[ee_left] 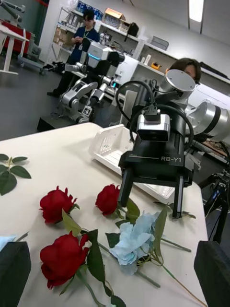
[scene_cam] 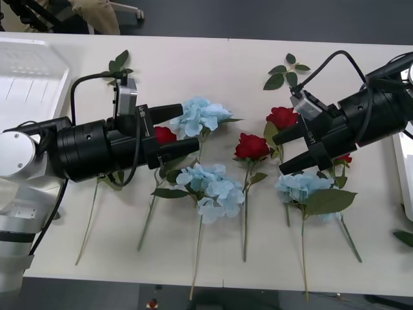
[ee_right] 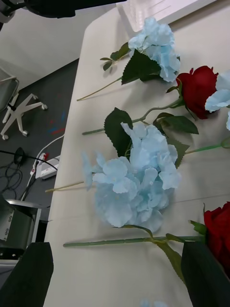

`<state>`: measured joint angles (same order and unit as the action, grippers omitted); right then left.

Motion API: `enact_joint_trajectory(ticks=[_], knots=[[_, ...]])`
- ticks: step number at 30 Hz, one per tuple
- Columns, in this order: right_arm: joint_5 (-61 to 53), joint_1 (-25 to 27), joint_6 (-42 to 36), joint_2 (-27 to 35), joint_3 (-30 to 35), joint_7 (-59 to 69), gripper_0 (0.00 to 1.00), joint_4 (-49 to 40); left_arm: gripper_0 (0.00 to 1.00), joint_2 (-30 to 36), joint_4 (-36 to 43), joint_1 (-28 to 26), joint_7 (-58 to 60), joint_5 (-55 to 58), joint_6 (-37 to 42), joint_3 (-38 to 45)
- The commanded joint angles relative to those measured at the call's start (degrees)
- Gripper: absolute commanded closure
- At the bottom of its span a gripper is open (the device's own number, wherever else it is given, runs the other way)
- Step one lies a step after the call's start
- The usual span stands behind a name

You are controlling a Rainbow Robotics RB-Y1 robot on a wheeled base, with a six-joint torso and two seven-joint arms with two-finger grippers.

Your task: Put the red flowers into the right box and the blue flowers into the left box

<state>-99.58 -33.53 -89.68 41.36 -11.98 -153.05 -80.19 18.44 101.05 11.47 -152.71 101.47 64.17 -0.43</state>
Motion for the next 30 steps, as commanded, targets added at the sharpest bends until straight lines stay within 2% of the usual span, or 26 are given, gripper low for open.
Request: enact_joint_trajectory(ticks=[1, 4, 5, 11, 16, 19, 23, 30], knots=[[-0.4, -1.9, 0.1, 0.1, 0.4, -2.0, 0.22, -1.3, 0.0, 1.7, 0.5, -1.4, -2.3, 3.4, -0.3, 1.4], [-0.4, -1.9, 0.1, 0.1, 0.4, -2.0, 0.22, -1.3, 0.0, 4.8, 3.0, -0.2, -2.3, 1.6, 1.6, 4.6], [0.3, 0.8, 0.1, -1.4, -0.6, -2.0, 0.21, -0.1, 0.0, 6.3, 4.8, 0.1, 1.9, 0.0, 2.7, 5.9], [2.1, 1.3, -0.6, -1.7, 0.0, -2.0, 0.21, -0.8, 0.0, 13.4, 14.0, 0.2, 27.5, -6.4, 10.0, 13.3], [2.5, 1.1, -1.6, 0.0, 0.1, -2.0, 0.21, -3.9, 0.0, 18.4, 16.1, -0.8, 43.2, -10.2, 18.5, 18.8], [2.5, 1.1, -2.1, 1.5, 0.2, -2.0, 0.21, -6.0, 0.0, 20.1, 16.1, -2.9, 48.3, -12.8, 22.1, 21.1], [4.5, 1.1, -4.6, 2.6, 1.8, 10.7, 0.22, -7.6, 0.0, 21.6, 16.1, -6.5, 59.0, -17.0, 25.1, 23.3], [14.7, 1.1, -13.9, 2.6, 9.0, 37.6, 0.22, -11.7, 0.0, 21.6, 16.1, -7.1, 71.5, -27.8, 30.8, 22.3]])
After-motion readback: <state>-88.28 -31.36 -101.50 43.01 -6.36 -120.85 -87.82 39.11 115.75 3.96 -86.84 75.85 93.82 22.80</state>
